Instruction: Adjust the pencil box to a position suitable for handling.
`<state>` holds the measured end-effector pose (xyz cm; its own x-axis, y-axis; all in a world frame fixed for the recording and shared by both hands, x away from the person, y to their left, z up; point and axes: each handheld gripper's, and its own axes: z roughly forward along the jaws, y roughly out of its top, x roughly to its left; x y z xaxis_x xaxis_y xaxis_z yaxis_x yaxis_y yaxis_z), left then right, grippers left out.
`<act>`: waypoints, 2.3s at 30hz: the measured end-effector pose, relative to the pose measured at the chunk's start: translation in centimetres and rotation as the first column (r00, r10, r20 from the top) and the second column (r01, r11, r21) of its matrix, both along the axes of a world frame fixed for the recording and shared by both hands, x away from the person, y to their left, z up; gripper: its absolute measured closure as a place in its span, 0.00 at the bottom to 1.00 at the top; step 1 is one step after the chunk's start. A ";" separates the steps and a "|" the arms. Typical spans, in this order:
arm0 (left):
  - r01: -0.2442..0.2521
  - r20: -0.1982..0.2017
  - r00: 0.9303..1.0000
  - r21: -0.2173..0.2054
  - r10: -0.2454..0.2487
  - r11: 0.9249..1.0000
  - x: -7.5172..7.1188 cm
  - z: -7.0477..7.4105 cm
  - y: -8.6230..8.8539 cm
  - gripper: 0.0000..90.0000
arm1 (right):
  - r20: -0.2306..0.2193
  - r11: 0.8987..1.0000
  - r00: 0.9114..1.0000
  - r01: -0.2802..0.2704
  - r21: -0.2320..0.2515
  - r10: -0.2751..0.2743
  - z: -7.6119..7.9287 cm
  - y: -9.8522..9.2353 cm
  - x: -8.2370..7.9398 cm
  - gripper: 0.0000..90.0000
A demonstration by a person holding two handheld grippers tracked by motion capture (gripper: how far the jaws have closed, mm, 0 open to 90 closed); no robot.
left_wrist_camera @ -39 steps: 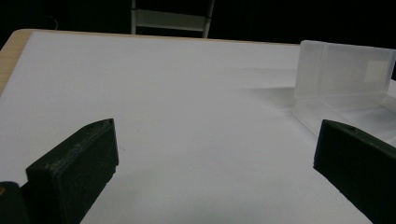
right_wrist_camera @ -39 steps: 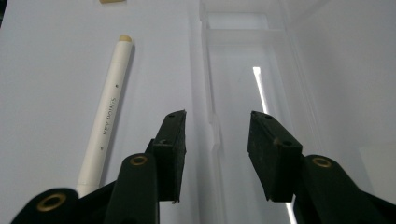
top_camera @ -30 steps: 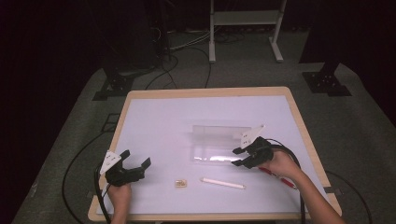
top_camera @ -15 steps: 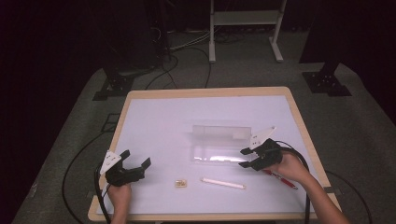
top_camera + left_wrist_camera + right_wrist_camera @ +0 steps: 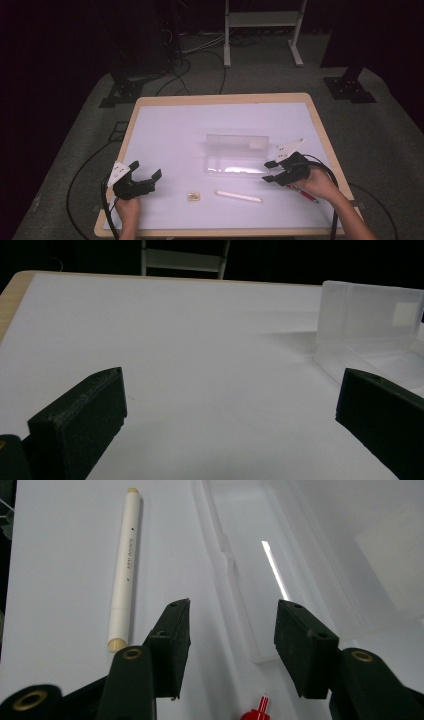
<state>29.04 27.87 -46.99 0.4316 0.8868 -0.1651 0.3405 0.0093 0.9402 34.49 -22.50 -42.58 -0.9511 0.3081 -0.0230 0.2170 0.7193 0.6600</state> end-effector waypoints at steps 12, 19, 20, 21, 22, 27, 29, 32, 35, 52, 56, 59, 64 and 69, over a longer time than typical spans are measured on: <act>0.001 0.000 1.000 0.000 -0.001 1.000 0.0 0.0 0.0 0.00 | -0.016 1.000 0.999 0.030 0.006 -0.030 -0.4 -1.0 -0.7 0.51; 0.000 0.000 1.000 0.002 0.000 1.000 0.0 0.0 0.0 0.00 | -0.017 0.999 0.999 0.042 0.007 -0.042 -0.6 -1.6 -1.1 0.50; 0.001 0.000 1.000 0.002 -0.001 1.000 0.0 0.0 0.0 0.00 | -0.014 0.999 0.999 0.041 0.003 -0.041 -0.6 -1.7 -1.1 0.50; 0.000 0.000 1.000 0.002 0.000 1.000 0.0 0.0 0.0 0.00 | -0.016 0.999 0.999 0.045 0.004 -0.045 -0.7 -1.9 -1.2 0.50; 0.000 -0.001 1.000 0.001 0.000 1.000 0.0 0.0 0.0 0.00 | -0.021 0.999 0.999 0.049 0.000 -0.049 -0.7 -2.0 -1.3 0.50; 0.000 -0.001 1.000 0.000 0.000 1.000 0.0 0.0 0.0 0.00 | -0.027 0.998 0.997 0.069 0.004 -0.069 -0.8 -2.7 -1.7 0.50; -0.001 0.000 1.000 -0.001 0.001 1.000 0.0 0.0 0.0 0.00 | -0.027 0.997 0.997 0.074 0.004 -0.074 -0.8 -2.9 -1.9 0.50; -0.001 0.001 1.000 0.000 0.001 1.000 0.0 0.0 0.0 0.00 | -0.030 0.997 0.996 0.082 0.005 -0.082 -0.9 -3.3 -2.1 0.50; -0.001 -0.001 1.000 0.000 0.001 1.000 0.0 0.0 0.0 0.00 | -0.027 0.996 0.996 0.086 0.002 -0.086 -1.0 -3.6 -2.3 0.50; -0.002 -0.001 1.000 0.007 0.002 1.000 0.0 0.0 0.0 0.00 | -0.026 0.991 0.991 0.134 -0.005 -0.135 -1.7 -5.9 -3.3 0.52; -0.003 -0.002 1.000 0.006 0.003 1.000 -0.1 0.0 0.0 0.00 | -0.029 0.990 0.989 0.143 -0.008 -0.143 -2.0 -6.4 -3.5 0.53; -0.003 -0.002 1.000 0.006 0.003 1.000 0.0 0.0 0.0 0.00 | -0.029 0.989 0.989 0.147 -0.009 -0.148 -2.2 -6.7 -3.7 0.56; -0.003 -0.003 1.000 0.006 0.003 1.000 -0.1 0.0 0.0 0.00 | -0.022 0.988 0.987 0.157 -0.010 -0.157 -2.4 -7.1 -3.9 0.59; -0.003 -0.003 1.000 0.004 0.003 1.000 0.0 0.0 0.0 0.00 | -0.011 0.986 0.986 0.166 -0.008 -0.166 -2.6 -7.5 -4.2 0.62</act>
